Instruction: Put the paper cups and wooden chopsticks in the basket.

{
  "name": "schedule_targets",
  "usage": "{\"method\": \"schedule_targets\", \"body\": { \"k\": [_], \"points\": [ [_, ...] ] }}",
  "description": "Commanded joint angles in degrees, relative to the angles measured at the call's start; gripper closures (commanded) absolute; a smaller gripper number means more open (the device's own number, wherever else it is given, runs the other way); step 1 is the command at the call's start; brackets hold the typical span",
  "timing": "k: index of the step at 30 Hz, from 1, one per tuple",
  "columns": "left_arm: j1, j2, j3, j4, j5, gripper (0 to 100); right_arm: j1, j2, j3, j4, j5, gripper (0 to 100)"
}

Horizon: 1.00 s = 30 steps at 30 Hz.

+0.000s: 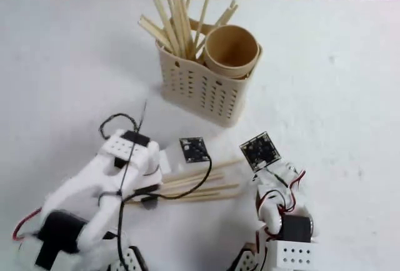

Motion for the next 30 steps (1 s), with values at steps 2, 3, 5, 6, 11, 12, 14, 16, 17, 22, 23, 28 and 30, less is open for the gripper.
{"method": "schedule_targets", "body": {
  "k": [2,3,5,6,11,12,14,16,17,22,23,28,30],
  "points": [
    [0.0,1.1,-2.3,-3.7,-0.3,78,-0.2,-0.3,0.5,-0.5,0.4,92.9],
    [0.0,1.1,-2.4,-4.6,-0.2,78,-0.3,-0.3,0.5,-0.5,0.4,92.9],
    [0.0,1.4,-3.3,-5.0,-0.1,78,-0.3,-0.3,0.5,-0.5,0.4,92.9],
    [-0.2,1.5,-3.8,-5.4,0.4,78,-0.3,-0.3,0.5,-0.5,0.4,92.9],
    [-5.2,1.5,-8.5,-5.1,1.7,78,-0.3,-0.3,0.5,-0.5,0.4,92.9],
    [-6.5,1.5,-9.8,-5.1,1.7,78,-0.3,-0.3,0.5,-0.5,0.4,92.9],
    [-8.5,1.5,-12.1,-5.0,1.7,78,-0.3,-0.3,0.5,-0.5,0.4,92.9],
    [-10.2,1.5,-14.2,-4.9,1.7,78,-0.3,-0.3,0.5,-0.5,0.4,92.9],
    [-10.9,1.5,-14.9,-4.9,1.7,78,-0.3,-0.3,0.5,-0.5,0.4,92.9],
    [-11.6,1.5,-15.7,-4.9,0.6,78,-0.3,-0.3,0.5,-0.5,0.4,92.9],
    [-11.5,1.5,-15.6,-4.9,0.6,78,-0.3,-0.3,0.5,-0.5,0.4,92.9],
    [-10.1,1.5,-15.5,-3.5,0.5,78,-0.3,-0.3,0.5,-0.5,0.4,92.9],
    [-9.0,1.7,-15.3,-3.7,0.6,78,-0.3,-0.3,0.5,-0.5,0.4,92.9]
  ]
}}
